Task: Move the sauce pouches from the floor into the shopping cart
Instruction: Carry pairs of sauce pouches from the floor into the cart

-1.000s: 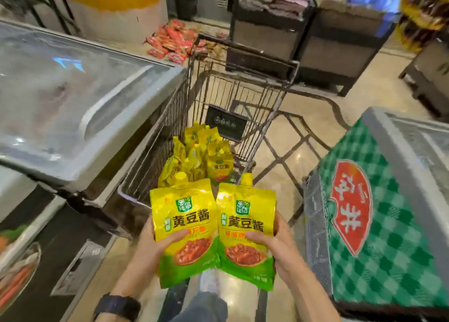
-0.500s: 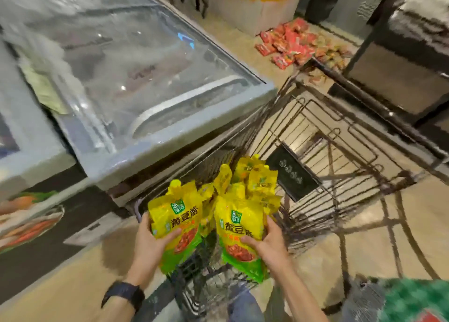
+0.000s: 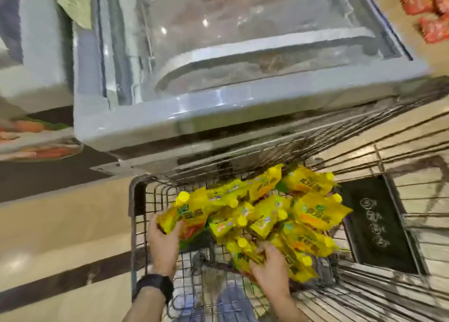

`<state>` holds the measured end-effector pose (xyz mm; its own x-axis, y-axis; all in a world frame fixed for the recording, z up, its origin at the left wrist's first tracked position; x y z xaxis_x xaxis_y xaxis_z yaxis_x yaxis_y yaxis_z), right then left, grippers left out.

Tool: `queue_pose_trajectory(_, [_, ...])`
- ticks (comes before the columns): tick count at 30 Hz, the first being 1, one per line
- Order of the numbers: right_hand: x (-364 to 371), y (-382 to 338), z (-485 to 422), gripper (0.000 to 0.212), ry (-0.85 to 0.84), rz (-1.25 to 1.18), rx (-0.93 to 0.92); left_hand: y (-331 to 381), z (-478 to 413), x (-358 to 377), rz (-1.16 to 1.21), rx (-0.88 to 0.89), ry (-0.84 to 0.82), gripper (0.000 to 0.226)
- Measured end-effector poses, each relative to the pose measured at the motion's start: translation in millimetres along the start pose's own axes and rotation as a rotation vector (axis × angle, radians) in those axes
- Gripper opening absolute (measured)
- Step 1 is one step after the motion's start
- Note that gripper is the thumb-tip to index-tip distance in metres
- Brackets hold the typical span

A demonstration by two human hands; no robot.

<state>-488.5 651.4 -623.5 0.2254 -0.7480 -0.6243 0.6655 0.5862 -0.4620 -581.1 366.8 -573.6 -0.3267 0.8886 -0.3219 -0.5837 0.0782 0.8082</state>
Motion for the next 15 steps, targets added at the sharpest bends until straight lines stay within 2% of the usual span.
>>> queue_pose_trajectory(4, [3,-1,-5,0.031,0.048,0.135,-0.104,0,-5,-4,-0.178,0.123,0.039,0.031])
queue_pose_trajectory(6, [-4,-4,0,0.021,0.083,0.120,-0.151,6,0,-8,-0.260,0.204,0.045,0.030])
queue_pose_trajectory(9, [-30,-4,13,0.009,0.190,0.027,-0.154,16,13,-22,-0.227,0.247,0.124,0.037])
queue_pose_trajectory(11, [-39,-2,20,0.006,0.229,0.013,-0.155,18,21,-32,-0.192,0.255,0.214,0.033])
queue_pose_trajectory(13, [-36,-5,20,0.004,0.224,0.062,-0.166,24,25,-32,-0.215,0.275,0.266,0.027])
queue_pose_trajectory(15, [-26,-6,15,0.005,0.170,0.176,-0.143,22,18,-21,-0.326,0.276,0.214,0.019])
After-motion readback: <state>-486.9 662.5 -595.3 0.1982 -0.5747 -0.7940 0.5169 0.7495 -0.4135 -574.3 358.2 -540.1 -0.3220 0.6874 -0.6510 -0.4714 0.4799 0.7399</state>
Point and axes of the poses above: each hand's wrist, its own z-axis away from the middle knuckle, its own x-axis out of the palm, y = z × x, the point moved 9 cm from there along -z, towards the middle knuckle, and after that the axes turned 4 degrees about z, right-handed, at the moved point
